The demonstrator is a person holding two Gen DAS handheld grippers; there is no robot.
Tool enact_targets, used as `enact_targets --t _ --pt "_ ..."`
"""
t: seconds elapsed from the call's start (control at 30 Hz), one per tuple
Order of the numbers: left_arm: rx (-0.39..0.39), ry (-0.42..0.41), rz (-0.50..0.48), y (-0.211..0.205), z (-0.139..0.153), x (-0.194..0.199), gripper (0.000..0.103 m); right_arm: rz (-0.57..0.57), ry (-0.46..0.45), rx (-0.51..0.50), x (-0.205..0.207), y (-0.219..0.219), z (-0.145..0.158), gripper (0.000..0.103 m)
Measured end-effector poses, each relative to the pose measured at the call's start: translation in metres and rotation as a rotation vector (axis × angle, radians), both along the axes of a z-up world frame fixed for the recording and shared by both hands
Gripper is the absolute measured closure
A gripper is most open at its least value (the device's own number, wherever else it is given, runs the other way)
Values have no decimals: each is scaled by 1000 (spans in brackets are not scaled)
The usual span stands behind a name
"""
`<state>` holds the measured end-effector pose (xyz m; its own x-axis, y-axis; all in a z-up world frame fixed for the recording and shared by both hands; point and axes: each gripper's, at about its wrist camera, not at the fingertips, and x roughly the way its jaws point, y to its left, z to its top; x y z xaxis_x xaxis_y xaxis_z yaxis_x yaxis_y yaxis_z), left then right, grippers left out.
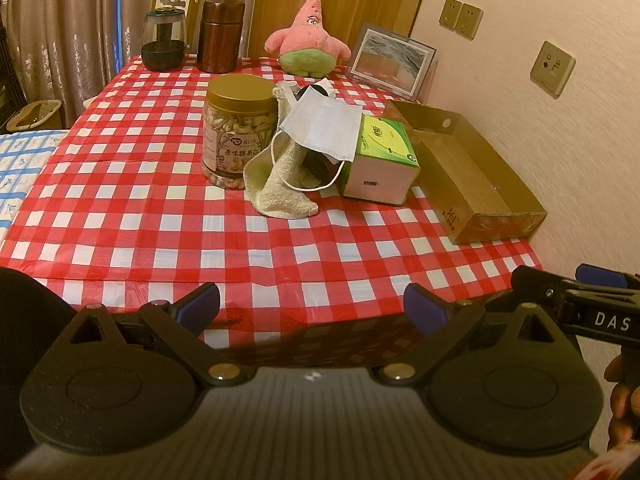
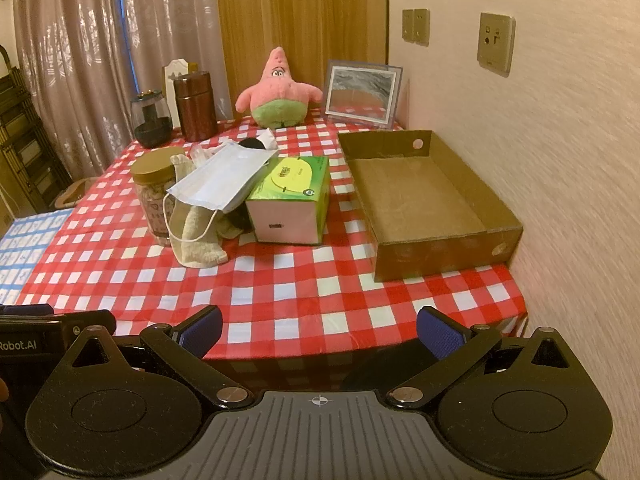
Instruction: Organize soft objects
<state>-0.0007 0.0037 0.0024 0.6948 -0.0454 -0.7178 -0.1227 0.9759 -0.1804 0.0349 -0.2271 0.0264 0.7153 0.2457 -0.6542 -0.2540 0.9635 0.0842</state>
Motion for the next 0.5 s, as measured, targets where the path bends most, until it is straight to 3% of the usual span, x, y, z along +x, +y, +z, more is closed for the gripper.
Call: enact_targets --t 0.5 --pt "-5 -2 4 1 1 1 5 1 1 0 1 2 -2 0"
